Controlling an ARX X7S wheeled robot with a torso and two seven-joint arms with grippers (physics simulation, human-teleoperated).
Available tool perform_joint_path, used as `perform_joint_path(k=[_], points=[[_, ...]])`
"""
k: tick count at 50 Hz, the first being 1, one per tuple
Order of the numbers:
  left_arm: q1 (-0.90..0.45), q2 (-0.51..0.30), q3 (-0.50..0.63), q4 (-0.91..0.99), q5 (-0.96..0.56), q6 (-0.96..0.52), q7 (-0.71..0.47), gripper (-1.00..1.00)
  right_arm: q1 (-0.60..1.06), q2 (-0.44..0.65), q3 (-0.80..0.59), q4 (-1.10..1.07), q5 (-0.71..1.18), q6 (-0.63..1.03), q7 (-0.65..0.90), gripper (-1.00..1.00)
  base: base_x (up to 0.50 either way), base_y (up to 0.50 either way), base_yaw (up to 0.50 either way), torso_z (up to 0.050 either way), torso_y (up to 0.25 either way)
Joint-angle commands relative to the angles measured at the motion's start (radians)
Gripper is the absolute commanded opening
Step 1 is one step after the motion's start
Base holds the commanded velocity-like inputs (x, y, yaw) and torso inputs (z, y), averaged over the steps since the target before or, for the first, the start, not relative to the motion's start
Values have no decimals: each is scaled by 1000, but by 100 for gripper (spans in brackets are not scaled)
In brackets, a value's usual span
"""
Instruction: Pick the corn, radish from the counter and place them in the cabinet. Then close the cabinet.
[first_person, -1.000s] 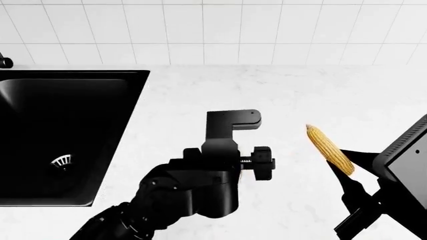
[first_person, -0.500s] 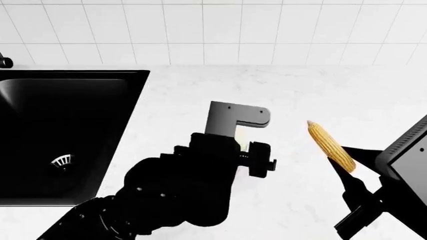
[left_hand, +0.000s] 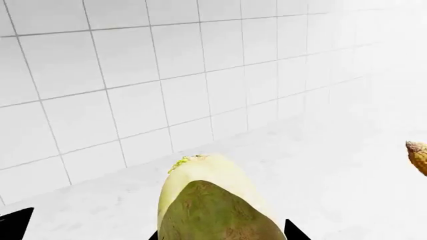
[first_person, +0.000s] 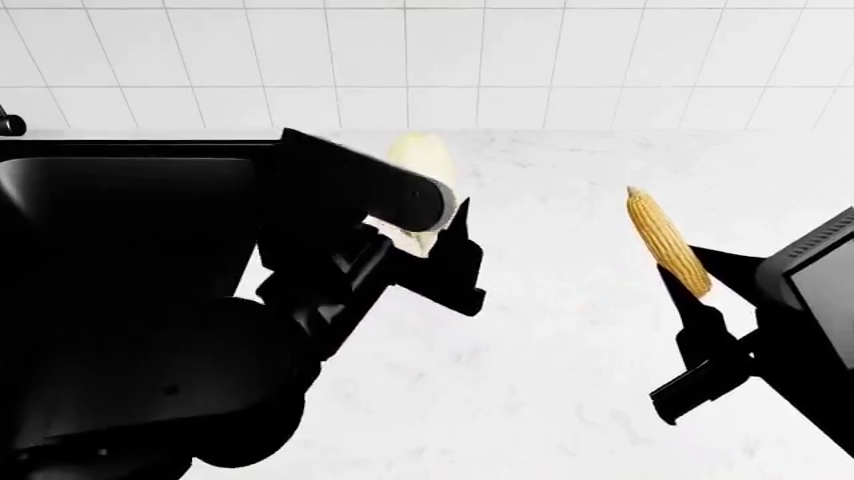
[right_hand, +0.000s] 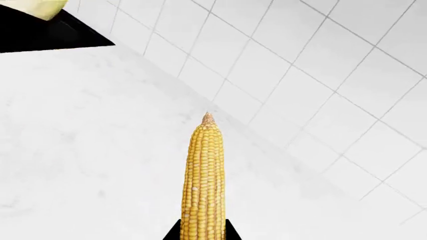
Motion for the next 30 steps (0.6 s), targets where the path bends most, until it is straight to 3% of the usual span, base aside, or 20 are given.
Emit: perform_joint_path(k=[1,8,14,23,30], points=[[25,-163,-78,156,30,108,267,-100,66,-118,12,13,-1,26,101,-100,0,0,0,0,0],[145,-299,-138,190,47,214,422,-100,59,-163,15,30,-32,6,170,-100,0,0,0,2,0],[212,-410,-177,203,57,261,484,-100,99,-192,24,23,-20,17,220,-100,-85,482,0,0,2],[255,-476,-230,234,41,313,414,-100,174,-245,15,-14,-24,51,269,-100,-100,500,0,0,0],[274,-514,-265,317,0,348,344,-100,150,-226,36,-73,2,30,326,-100,-100,500,0,0,0]])
